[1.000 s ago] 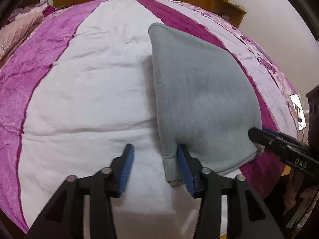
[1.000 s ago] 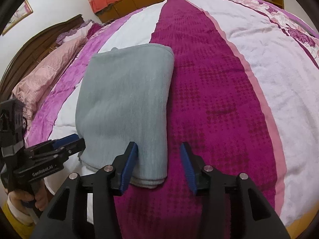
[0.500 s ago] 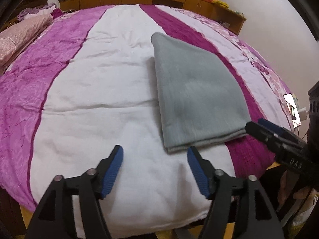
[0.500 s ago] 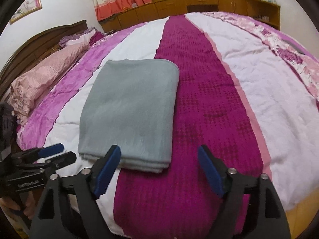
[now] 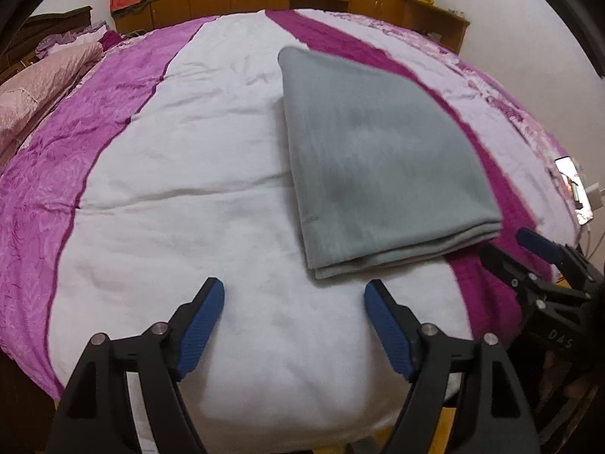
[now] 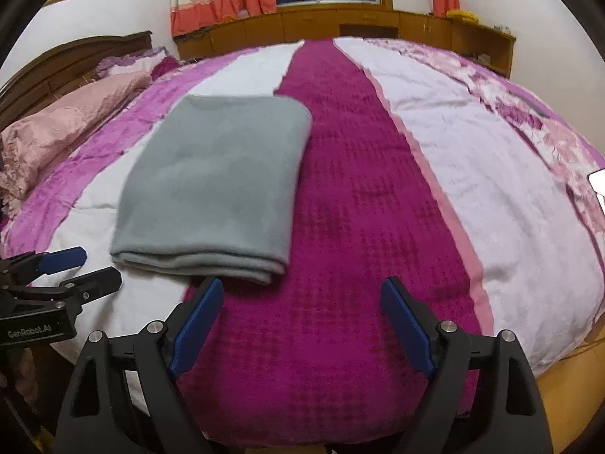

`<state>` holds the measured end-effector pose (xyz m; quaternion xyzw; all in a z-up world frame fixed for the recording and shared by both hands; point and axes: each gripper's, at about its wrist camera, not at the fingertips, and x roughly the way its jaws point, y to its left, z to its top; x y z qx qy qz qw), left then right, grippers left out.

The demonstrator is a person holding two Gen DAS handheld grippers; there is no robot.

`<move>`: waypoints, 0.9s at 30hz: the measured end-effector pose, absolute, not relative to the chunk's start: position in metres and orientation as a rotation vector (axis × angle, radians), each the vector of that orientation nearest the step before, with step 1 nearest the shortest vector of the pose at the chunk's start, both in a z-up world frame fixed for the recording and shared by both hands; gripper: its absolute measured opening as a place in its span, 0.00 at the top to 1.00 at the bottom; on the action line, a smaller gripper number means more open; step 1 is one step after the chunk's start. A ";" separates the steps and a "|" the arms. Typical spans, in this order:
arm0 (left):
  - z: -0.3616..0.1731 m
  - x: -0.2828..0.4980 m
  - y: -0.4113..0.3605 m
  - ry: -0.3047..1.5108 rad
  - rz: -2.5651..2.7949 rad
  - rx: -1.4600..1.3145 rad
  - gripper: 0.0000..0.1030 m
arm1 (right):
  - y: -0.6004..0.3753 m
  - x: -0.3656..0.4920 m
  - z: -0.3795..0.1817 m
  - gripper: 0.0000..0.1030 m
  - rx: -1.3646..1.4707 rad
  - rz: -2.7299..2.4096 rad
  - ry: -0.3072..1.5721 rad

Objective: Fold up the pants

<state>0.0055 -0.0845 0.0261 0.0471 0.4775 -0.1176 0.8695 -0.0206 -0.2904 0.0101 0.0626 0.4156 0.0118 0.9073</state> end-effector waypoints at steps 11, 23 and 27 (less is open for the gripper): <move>0.015 0.011 -0.088 0.980 -0.226 0.098 0.14 | -0.276 -0.007 -0.004 0.07 0.054 -0.008 0.906; 0.013 0.010 -0.089 0.965 -0.226 0.095 0.12 | -0.276 -0.005 -0.006 0.03 0.056 -0.008 0.903; 0.014 0.010 -0.087 0.966 -0.228 0.085 0.12 | -0.276 -0.003 -0.006 0.03 0.056 -0.011 0.904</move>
